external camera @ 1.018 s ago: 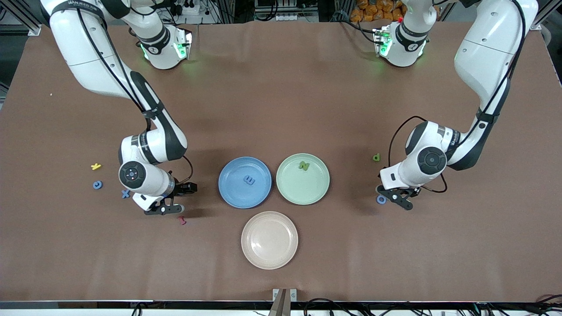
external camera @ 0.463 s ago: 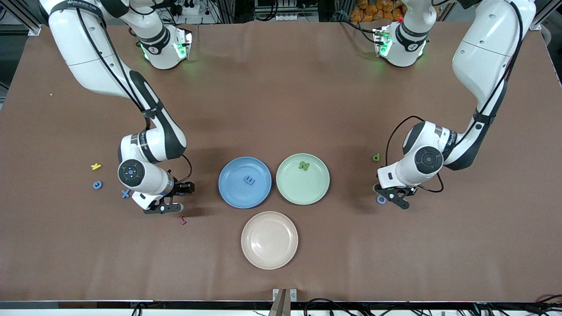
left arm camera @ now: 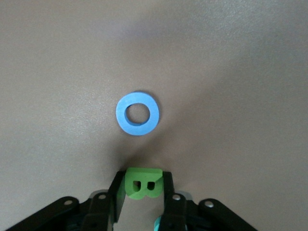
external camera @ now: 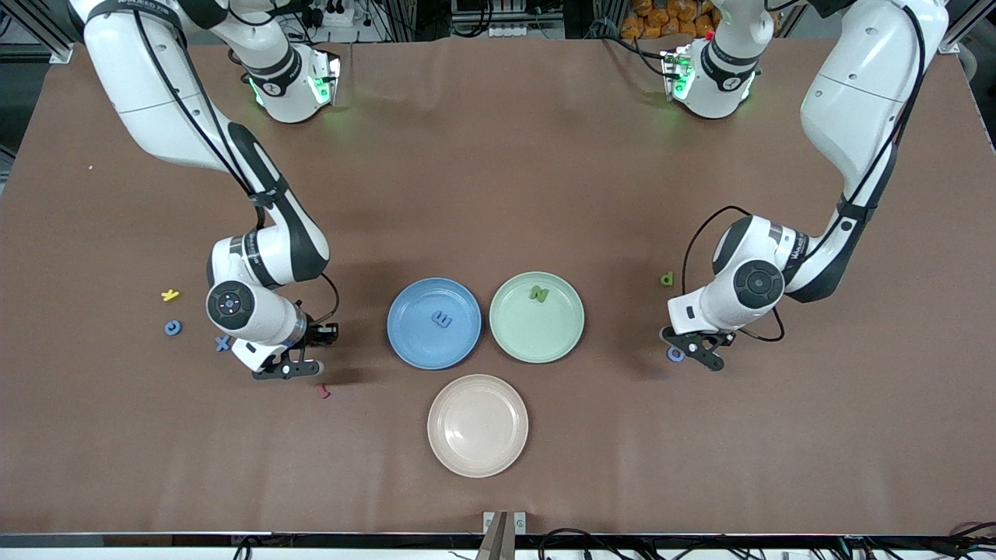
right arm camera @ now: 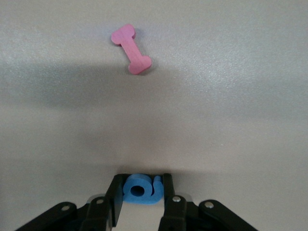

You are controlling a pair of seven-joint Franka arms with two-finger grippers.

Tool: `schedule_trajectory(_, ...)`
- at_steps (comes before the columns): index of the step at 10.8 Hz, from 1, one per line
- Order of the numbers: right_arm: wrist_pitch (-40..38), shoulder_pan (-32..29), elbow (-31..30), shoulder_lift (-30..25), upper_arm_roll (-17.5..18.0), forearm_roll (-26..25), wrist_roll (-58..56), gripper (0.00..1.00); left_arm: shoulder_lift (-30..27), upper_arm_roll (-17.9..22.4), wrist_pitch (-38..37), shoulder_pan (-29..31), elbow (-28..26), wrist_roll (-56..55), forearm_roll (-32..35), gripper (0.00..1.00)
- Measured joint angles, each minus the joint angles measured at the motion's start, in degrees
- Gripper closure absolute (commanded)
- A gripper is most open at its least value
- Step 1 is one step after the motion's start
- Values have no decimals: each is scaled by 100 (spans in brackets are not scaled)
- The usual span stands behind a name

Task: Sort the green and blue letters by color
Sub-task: 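Grasp the blue e with the right gripper while the left gripper grasps green B, then drop the e on the blue plate while the left gripper drops B on green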

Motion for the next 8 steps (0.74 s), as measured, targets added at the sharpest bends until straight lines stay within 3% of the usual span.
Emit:
schedule_trajectory(4,-181,21,147,-48,83,121,15,100,-26,-46,19,0,70,-123,-1,100)
schedule_trajectory(8,-769,400,625,-172,144,1469,185,100,-232,-592,-670,-40,516,-472,-493,100)
